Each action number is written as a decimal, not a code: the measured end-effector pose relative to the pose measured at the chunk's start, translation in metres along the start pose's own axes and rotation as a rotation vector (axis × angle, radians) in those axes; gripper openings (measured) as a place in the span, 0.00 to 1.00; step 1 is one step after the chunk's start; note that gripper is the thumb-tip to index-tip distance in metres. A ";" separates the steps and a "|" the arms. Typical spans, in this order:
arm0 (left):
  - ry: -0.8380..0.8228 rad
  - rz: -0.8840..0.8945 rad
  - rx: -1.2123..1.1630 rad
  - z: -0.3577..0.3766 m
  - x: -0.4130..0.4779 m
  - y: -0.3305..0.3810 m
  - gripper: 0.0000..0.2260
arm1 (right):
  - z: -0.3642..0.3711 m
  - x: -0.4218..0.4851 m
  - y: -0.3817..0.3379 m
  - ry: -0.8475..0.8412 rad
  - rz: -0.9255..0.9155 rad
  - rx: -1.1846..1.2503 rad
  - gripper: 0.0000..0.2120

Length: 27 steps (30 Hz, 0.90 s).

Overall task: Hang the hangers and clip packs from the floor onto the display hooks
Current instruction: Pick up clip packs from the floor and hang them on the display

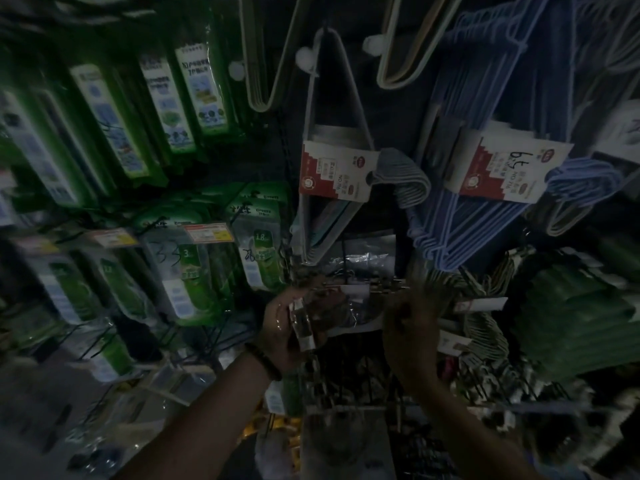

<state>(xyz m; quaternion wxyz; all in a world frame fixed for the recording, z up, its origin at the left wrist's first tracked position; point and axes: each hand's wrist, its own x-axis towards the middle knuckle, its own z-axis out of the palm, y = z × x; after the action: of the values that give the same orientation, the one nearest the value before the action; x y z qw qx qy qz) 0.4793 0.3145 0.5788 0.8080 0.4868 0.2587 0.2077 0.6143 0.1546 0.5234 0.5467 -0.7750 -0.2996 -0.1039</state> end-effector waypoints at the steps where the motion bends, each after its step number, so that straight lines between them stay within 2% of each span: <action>1: -0.051 -0.011 -0.050 0.002 0.000 0.000 0.21 | -0.001 -0.009 0.003 0.024 0.013 0.140 0.06; 3: -0.191 -0.064 -0.167 0.010 -0.004 0.000 0.21 | -0.009 -0.035 -0.022 -0.082 -0.073 0.287 0.01; 4: -0.256 -0.076 -0.195 0.014 -0.005 0.001 0.21 | -0.011 -0.044 -0.034 -0.208 -0.037 0.316 0.06; 6: -0.276 -0.055 -0.177 0.016 -0.003 -0.002 0.19 | -0.010 -0.055 -0.054 -0.369 -0.040 0.344 0.16; 9: -0.209 -0.022 -0.100 0.021 -0.004 -0.009 0.17 | -0.002 -0.063 -0.063 -0.304 -0.147 0.065 0.24; 11: -0.103 0.022 -0.047 0.023 -0.003 -0.013 0.17 | 0.002 -0.061 -0.063 -0.212 -0.082 -0.110 0.21; 13: -0.049 0.030 -0.031 0.029 -0.004 -0.017 0.21 | 0.003 -0.057 -0.061 -0.244 0.055 -0.204 0.20; 16: -0.126 -0.018 0.004 0.031 -0.005 -0.016 0.24 | 0.001 -0.054 -0.056 -0.277 0.163 -0.107 0.19; 19: -0.227 -0.012 0.009 0.020 -0.010 -0.008 0.16 | -0.011 -0.049 -0.050 -0.215 0.223 0.085 0.11; 21: -0.282 0.010 0.120 0.013 -0.008 -0.006 0.13 | -0.023 -0.043 -0.044 -0.188 0.264 0.122 0.13; 24: -0.231 0.086 0.335 0.012 0.004 0.000 0.23 | -0.042 -0.034 -0.035 -0.180 0.252 0.075 0.16; 27: -0.187 0.153 0.580 0.014 0.018 0.010 0.16 | -0.058 -0.026 -0.031 -0.206 0.268 0.064 0.24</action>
<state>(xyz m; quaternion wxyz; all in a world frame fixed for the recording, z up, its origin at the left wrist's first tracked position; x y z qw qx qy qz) 0.5017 0.3199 0.5889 0.6377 0.7321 0.1946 0.1396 0.5852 0.0994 0.5574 0.5466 -0.7967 -0.2510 0.0595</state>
